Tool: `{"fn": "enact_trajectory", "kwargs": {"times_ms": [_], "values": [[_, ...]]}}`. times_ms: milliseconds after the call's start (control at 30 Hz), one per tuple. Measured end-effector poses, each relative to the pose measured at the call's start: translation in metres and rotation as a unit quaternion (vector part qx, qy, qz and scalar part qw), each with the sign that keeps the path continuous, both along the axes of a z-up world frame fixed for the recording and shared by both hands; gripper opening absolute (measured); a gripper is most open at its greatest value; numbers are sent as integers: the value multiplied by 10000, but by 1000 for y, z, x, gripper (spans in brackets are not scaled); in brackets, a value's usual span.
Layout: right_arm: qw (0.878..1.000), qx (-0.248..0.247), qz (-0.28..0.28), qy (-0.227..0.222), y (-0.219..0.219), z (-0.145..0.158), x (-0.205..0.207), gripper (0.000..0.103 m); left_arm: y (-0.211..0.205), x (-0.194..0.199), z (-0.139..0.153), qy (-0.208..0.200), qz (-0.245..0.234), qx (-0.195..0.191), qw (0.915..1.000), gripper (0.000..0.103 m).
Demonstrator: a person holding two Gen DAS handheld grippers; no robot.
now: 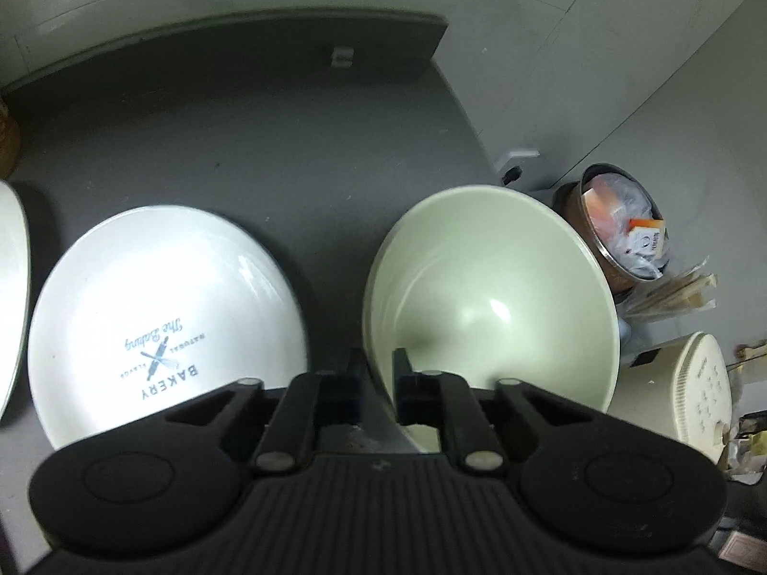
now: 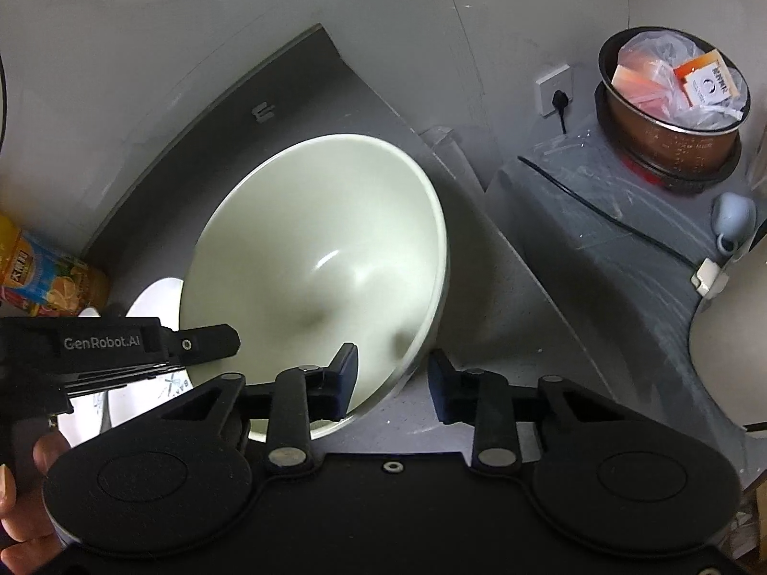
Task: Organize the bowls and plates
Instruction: 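Grasp the second cream bowl rim with the right tool and lift, then carry the cream bowl onto the red bowl stack and open the right tool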
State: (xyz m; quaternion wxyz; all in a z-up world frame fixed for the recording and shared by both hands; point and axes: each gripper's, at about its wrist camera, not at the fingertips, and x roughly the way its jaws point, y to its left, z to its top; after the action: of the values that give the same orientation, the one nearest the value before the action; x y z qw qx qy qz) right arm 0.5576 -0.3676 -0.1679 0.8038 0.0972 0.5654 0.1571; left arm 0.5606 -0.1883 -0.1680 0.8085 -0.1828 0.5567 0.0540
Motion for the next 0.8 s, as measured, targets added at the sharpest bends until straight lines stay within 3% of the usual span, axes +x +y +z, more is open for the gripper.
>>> {"fn": "enact_trajectory", "kwargs": {"times_ms": [400, 800], "values": [[9993, 221, 42, -308, -1, 29, -7, 27, 8, -14, 34, -368, -24, -74, 9993, 9], [9949, 384, 161, -923, 2, 65, -29, 27, 9, -41, 72, -1120, -243, 96, 9934, 9]]}}
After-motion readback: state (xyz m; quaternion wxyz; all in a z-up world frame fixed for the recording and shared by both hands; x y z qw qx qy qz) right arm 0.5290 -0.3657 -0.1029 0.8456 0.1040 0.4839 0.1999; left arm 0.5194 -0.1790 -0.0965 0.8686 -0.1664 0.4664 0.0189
